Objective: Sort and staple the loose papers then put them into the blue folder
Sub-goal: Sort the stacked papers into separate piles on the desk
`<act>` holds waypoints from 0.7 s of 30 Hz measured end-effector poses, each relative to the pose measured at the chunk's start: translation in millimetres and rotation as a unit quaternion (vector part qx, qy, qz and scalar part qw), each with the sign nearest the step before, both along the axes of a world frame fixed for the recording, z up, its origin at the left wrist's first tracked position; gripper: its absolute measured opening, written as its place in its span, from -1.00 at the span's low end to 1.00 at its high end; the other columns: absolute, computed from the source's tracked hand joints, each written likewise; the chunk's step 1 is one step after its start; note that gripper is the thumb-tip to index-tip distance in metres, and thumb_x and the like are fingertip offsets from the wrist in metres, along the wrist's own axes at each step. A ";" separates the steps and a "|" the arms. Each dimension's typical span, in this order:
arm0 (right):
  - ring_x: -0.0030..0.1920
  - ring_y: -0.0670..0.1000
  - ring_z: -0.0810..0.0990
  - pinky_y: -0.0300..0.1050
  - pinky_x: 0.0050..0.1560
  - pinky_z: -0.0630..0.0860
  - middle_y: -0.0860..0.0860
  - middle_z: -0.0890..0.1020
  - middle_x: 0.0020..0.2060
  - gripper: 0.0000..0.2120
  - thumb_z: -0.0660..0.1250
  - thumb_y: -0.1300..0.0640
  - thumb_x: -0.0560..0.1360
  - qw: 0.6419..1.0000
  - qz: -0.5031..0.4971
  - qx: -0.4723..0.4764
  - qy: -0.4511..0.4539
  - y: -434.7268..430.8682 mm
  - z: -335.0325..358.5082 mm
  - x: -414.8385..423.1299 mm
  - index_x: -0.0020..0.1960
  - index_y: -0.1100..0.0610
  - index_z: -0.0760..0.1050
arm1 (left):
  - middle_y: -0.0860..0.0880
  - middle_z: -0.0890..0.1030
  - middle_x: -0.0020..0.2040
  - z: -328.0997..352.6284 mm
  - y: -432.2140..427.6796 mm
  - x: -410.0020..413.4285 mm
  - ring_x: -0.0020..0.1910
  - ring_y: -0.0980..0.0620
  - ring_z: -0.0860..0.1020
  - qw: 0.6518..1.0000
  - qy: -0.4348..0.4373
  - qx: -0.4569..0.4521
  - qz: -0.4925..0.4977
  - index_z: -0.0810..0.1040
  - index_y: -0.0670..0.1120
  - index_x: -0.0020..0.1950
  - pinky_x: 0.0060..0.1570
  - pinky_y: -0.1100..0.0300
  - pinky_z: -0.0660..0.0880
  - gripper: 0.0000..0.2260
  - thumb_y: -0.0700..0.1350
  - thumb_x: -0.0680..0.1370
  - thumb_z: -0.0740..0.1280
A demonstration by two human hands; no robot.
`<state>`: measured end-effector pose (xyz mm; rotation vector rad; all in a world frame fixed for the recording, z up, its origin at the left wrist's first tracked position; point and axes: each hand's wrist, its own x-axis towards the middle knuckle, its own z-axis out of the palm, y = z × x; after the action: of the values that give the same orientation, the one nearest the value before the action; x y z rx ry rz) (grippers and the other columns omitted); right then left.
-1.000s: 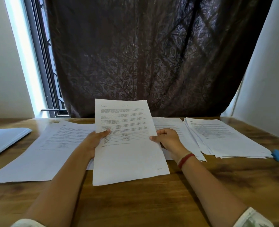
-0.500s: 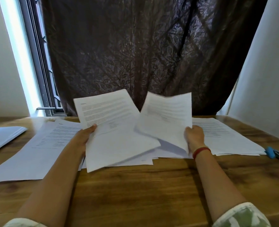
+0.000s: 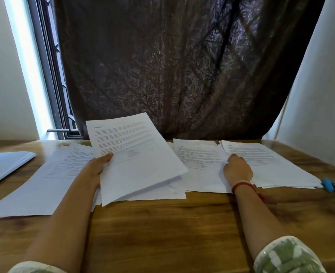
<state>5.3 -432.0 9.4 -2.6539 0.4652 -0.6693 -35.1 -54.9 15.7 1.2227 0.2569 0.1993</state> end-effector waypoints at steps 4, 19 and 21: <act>0.21 0.18 0.49 0.04 0.18 0.47 0.18 0.52 0.21 -0.69 0.24 0.10 0.59 0.999 -0.006 -0.051 0.008 -0.7 -3.3 3.4 0.28 0.20 0.42 | -0.20 0.60 0.19 -4.2 7.0 3.0 0.13 -0.21 0.58 0.996 0.011 0.083 -0.014 0.52 -0.13 0.19 0.20 -0.19 0.49 -0.78 -0.14 0.56 0.37; -0.11 -0.10 0.57 -0.37 -0.35 0.49 -0.05 0.58 -0.03 -0.75 0.40 0.09 0.51 0.831 0.347 0.428 0.078 102.6 27.6 -42.5 0.14 0.07 0.42 | -0.15 0.66 0.11 4.2 -6.7 -2.0 0.07 -0.20 0.64 0.990 0.009 0.121 -0.074 0.51 -0.08 0.23 0.13 -0.23 0.54 -0.75 -0.09 0.56 0.37; -0.09 -0.03 0.62 -0.30 -0.29 0.53 0.01 0.64 0.00 -0.88 0.39 0.17 0.52 0.814 0.341 0.462 0.088 99.5 26.2 -42.1 0.03 0.12 0.50 | -0.15 0.66 0.11 3.5 -8.4 0.6 0.06 -0.20 0.65 0.990 0.005 0.116 -0.080 0.51 -0.08 0.24 0.12 -0.24 0.54 -0.73 -0.08 0.56 0.38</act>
<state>-36.8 -332.5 35.6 -1.7238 -0.1392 0.0645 -34.5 -63.4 19.2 1.4688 0.1467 0.0851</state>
